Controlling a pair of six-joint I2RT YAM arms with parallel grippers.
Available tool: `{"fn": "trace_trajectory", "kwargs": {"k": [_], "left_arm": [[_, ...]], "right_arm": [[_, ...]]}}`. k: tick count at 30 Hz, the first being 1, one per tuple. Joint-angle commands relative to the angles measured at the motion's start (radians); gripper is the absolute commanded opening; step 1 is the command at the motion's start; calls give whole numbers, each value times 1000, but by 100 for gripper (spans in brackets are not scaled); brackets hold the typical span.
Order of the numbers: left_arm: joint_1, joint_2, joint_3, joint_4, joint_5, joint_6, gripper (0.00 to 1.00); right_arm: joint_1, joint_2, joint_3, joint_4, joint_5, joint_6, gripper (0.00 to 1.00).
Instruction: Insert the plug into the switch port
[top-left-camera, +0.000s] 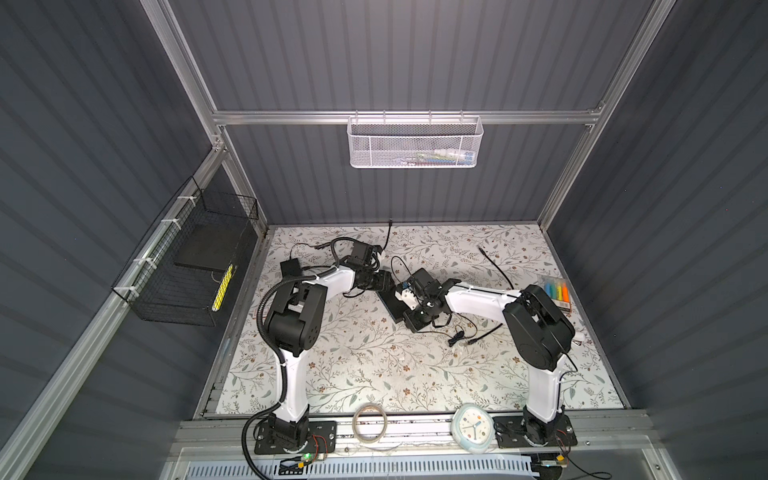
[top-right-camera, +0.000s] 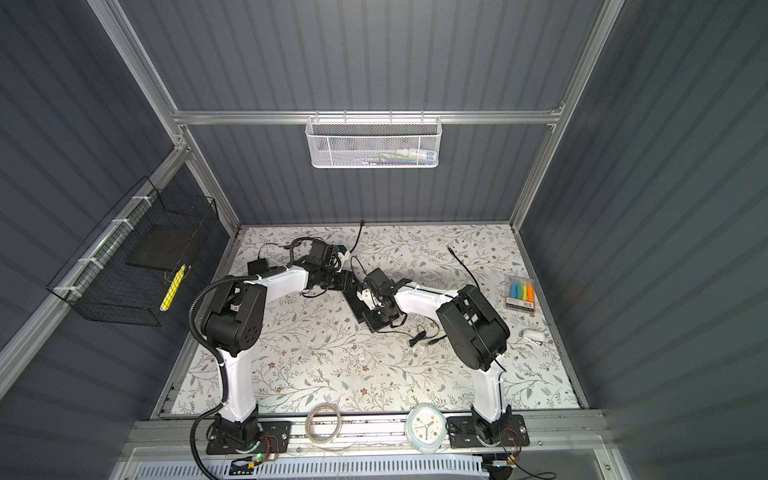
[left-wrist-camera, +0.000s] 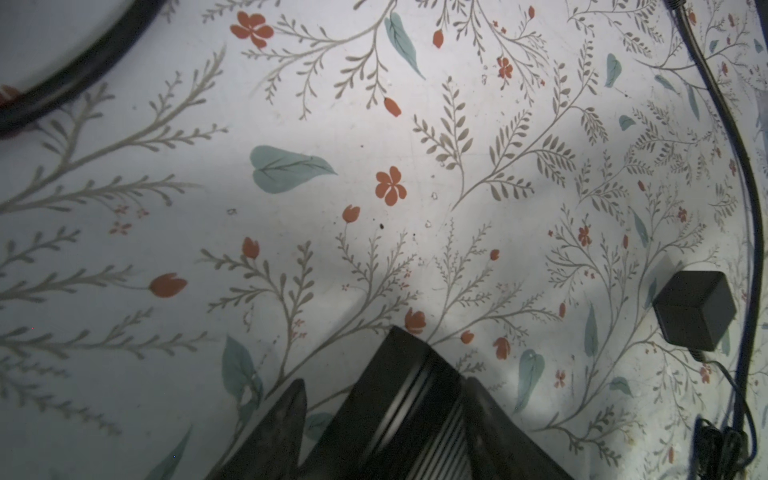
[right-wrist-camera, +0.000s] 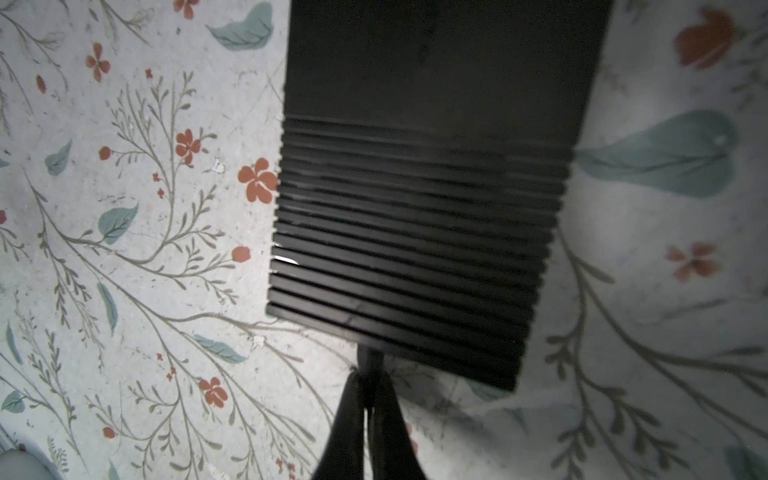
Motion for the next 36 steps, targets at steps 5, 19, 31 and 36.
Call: {"fn": "trace_trajectory", "kwargs": {"k": [5, 19, 31, 36], "left_arm": [[4, -31, -40, 25, 54, -4, 60], [-17, -14, -94, 82, 94, -25, 59], [-38, 1, -148, 121, 83, -50, 57], [-41, 12, -166, 141, 85, -58, 57]], "right_arm": [[1, 37, 58, -17, 33, 33, 0], [2, 57, 122, -45, 56, 21, 0], [-9, 98, 215, -97, 61, 14, 0], [-13, 115, 244, -120, 61, 26, 0]]}}
